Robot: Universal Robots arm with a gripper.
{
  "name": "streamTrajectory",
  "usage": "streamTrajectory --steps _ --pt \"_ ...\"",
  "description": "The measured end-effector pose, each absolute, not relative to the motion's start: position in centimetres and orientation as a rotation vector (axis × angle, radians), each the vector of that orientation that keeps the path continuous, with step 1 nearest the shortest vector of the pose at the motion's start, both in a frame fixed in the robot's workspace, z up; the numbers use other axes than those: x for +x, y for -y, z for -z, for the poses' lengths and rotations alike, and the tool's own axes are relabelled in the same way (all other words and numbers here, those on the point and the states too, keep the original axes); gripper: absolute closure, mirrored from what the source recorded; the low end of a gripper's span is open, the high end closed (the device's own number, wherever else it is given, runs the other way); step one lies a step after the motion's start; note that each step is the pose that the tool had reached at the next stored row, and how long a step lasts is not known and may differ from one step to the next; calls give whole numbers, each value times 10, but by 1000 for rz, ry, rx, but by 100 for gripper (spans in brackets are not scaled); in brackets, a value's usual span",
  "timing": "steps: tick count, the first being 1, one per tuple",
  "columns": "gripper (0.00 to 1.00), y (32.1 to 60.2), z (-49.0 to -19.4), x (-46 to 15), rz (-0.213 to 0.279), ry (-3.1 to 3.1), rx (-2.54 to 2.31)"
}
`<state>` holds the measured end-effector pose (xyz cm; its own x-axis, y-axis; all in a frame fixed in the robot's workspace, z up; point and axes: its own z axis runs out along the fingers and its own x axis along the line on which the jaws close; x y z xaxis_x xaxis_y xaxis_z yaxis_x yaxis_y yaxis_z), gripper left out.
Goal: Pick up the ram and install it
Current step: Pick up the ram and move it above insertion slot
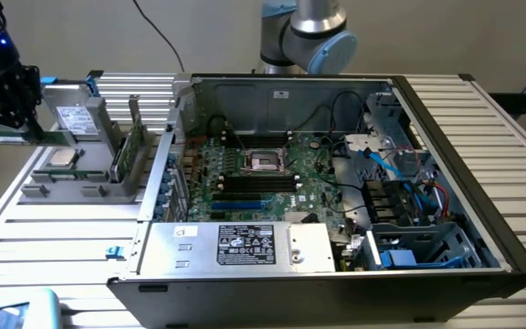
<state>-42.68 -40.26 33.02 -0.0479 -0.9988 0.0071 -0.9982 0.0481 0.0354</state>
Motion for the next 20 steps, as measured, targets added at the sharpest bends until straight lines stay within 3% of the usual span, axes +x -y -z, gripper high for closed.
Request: streamTrajectory --steps 20 --pt "85 416 -418 -379 54 2239 2170"
